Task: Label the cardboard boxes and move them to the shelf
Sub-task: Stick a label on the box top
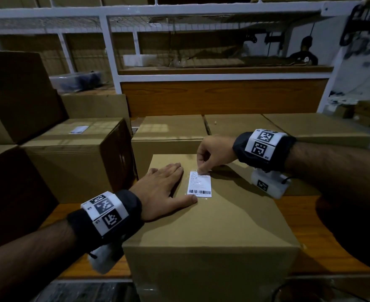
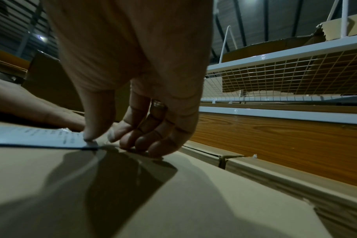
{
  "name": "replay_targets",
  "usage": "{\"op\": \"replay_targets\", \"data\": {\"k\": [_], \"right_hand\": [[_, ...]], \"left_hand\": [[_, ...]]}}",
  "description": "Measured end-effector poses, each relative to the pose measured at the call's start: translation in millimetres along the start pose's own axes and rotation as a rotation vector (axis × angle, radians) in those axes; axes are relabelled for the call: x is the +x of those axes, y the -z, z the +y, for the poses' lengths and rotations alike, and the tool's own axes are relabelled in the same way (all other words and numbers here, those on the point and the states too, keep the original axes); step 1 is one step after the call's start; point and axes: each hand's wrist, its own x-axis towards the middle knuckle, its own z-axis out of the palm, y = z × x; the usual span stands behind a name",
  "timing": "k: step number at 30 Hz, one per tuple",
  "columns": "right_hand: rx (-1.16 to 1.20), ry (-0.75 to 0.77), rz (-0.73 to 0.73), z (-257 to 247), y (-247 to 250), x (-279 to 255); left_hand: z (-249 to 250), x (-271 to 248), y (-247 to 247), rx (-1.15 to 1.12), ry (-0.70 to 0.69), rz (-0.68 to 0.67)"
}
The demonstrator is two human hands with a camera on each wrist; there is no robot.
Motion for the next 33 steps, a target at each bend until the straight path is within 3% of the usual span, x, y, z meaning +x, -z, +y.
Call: {"op": "replay_targets", "data": {"k": [5, 18, 33], "right_hand": [[0.007, -0.017, 0.001, 1, -1, 2], [0.447, -0.088, 0.037, 27, 10, -16], [0.641, 0.014, 0.047, 37, 1, -38]], "left_hand": [[1, -2, 2, -0.012, -0.001, 0.015], [2, -2, 2, -0.001, 0.005, 0.001], [19, -13, 39, -0.140, 0.030, -0.049]]}}
